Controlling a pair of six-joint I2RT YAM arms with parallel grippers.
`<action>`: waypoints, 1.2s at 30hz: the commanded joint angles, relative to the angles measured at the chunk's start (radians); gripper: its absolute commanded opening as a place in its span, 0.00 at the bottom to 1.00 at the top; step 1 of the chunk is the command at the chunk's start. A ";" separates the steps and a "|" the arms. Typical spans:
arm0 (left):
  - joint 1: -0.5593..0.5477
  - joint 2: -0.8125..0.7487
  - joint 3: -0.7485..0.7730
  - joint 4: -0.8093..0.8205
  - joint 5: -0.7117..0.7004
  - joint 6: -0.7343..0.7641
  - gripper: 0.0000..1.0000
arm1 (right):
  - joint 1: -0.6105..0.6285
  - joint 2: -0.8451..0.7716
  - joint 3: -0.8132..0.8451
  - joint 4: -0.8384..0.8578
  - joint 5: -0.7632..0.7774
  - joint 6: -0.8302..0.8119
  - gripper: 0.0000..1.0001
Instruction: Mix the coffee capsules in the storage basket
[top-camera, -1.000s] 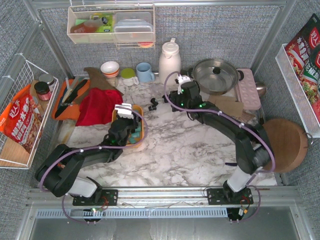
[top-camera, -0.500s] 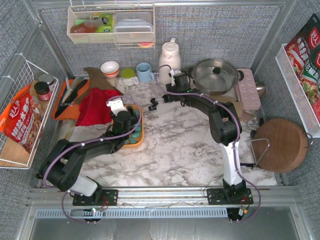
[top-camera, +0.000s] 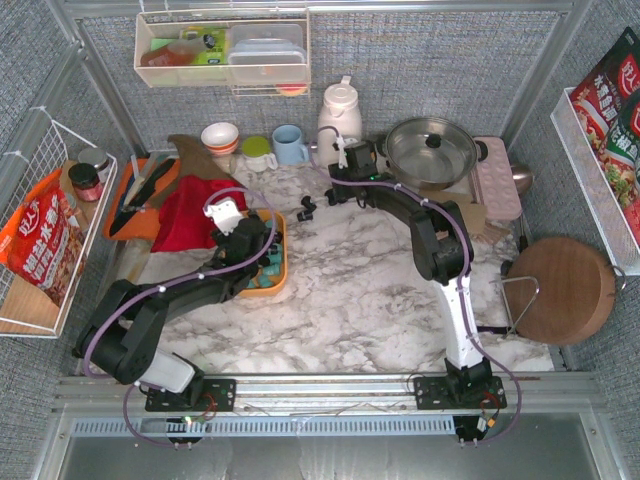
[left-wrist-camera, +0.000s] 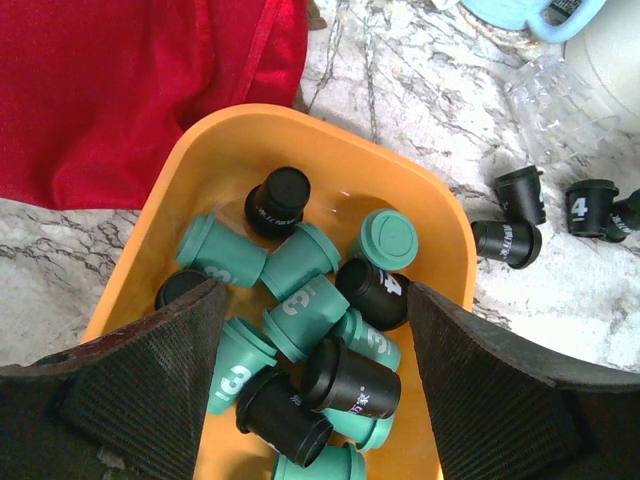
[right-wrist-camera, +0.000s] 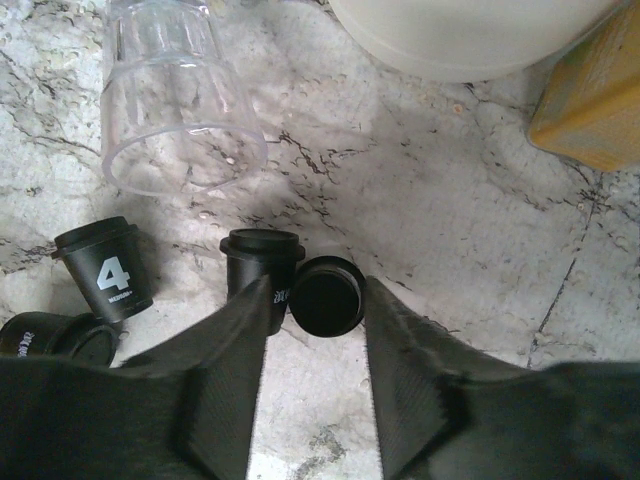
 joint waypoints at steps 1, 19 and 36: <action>0.001 -0.023 0.006 0.031 -0.018 0.059 0.82 | -0.002 0.012 0.031 -0.026 -0.029 -0.002 0.33; -0.001 -0.072 -0.063 0.333 0.291 0.316 0.81 | -0.002 -0.209 -0.138 -0.030 -0.075 0.015 0.18; -0.064 0.063 -0.282 1.078 1.018 0.751 0.80 | 0.084 -0.818 -0.710 0.113 -0.251 0.224 0.18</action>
